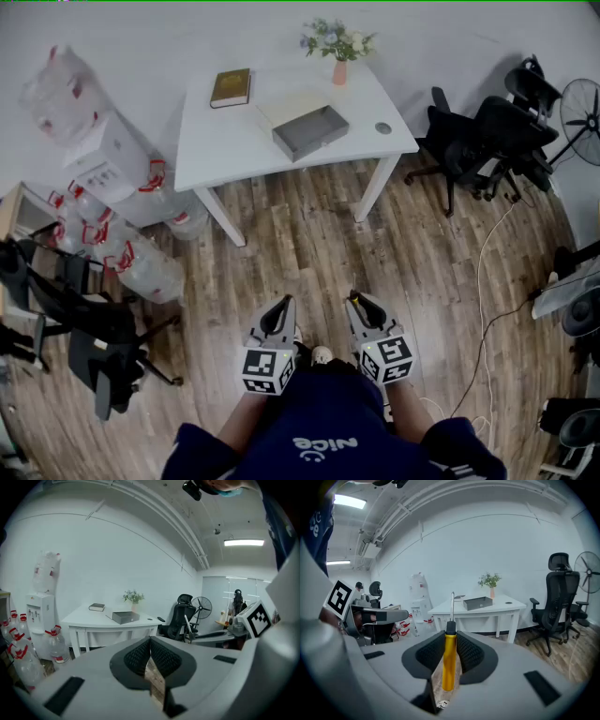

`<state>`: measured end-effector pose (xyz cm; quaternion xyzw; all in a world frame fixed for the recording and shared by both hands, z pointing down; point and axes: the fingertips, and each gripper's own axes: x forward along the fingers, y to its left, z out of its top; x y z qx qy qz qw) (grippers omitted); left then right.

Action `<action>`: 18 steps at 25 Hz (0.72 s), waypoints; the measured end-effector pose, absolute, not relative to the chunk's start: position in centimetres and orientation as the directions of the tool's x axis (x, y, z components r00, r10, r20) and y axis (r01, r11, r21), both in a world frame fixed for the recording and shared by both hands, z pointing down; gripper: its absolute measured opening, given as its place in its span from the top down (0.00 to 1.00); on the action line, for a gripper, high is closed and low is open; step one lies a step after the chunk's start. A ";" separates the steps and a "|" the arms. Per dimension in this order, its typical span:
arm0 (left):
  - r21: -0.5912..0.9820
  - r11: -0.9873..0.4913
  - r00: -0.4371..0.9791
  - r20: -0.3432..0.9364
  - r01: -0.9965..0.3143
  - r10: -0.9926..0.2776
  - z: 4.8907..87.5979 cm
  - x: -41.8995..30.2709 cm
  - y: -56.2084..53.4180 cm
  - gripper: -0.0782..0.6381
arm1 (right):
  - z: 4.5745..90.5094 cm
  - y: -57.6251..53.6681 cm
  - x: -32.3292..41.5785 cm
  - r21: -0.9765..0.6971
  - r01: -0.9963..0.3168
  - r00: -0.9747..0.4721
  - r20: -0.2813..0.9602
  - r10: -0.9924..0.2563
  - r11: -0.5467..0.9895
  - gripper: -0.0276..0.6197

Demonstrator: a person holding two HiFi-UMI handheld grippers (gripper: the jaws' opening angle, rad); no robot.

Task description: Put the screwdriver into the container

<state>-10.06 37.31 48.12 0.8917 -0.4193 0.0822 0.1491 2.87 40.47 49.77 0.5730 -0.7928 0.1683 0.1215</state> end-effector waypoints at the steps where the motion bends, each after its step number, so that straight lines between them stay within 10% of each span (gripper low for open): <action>1: 0.197 -0.605 0.635 0.271 -0.772 -0.723 48.1 -10.3 36.9 0.87 | 49.6 40.2 2.5 -0.120 -0.948 -0.318 0.385 -0.866 0.295 0.81; 18: 0.196 -0.630 0.660 0.240 -0.751 -0.712 47.8 -14.3 29.7 0.87 | 48.8 33.2 0.1 -0.139 -0.966 -0.253 0.348 -0.903 0.217 0.81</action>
